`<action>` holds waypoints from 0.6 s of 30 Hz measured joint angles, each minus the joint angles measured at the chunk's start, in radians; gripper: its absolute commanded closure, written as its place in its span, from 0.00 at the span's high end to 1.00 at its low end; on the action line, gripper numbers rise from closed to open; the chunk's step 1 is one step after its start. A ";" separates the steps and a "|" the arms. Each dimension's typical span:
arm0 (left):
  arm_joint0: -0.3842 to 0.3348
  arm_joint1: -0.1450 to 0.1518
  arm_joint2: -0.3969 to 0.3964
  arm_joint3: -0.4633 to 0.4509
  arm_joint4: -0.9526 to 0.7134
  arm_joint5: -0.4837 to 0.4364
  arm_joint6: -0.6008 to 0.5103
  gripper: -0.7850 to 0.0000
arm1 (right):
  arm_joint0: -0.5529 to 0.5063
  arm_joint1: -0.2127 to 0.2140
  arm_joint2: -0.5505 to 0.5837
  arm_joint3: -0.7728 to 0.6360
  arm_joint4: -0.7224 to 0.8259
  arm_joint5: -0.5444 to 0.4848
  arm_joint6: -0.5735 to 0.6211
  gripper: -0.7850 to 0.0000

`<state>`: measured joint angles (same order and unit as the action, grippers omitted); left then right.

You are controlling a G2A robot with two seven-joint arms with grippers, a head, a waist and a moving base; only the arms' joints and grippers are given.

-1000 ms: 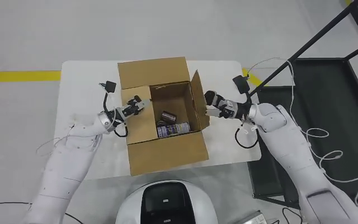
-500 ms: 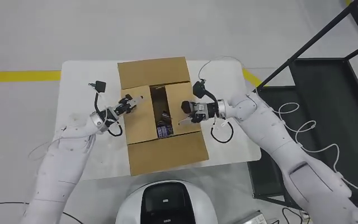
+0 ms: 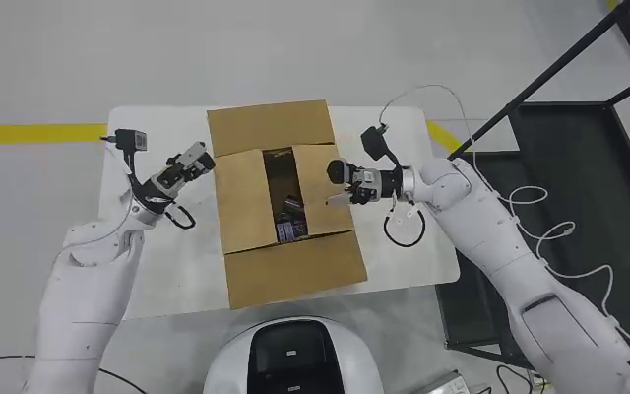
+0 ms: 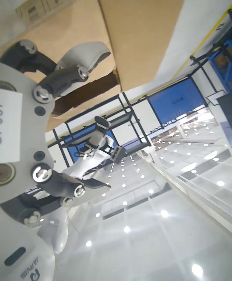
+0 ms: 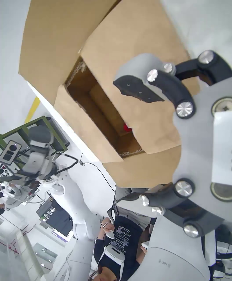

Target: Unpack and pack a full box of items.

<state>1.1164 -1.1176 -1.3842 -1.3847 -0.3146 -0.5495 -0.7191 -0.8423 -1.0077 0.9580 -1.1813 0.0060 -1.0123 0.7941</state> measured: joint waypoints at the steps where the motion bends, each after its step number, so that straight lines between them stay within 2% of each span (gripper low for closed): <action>1: 0.001 0.004 -0.018 -0.001 -0.016 0.004 -0.016 1.00 | -0.025 0.011 0.016 -0.009 0.008 0.000 0.011 1.00; 5: -0.008 0.015 -0.068 0.015 -0.048 0.008 -0.073 1.00 | -0.115 0.056 0.045 -0.047 0.050 0.001 0.015 1.00; 8: -0.023 0.016 -0.072 0.042 -0.073 0.020 -0.091 1.00 | -0.116 0.058 0.044 -0.049 0.051 0.001 0.015 1.00; 18: -0.023 0.016 -0.071 0.042 -0.073 0.020 -0.090 1.00 | -0.115 0.058 0.044 -0.048 0.050 0.001 0.015 1.00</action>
<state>1.0932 -1.1020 -1.4554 -1.3429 -0.3876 -0.5298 -0.8092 -0.9577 -0.9501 1.0020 -1.2298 0.0562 -1.0114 0.8088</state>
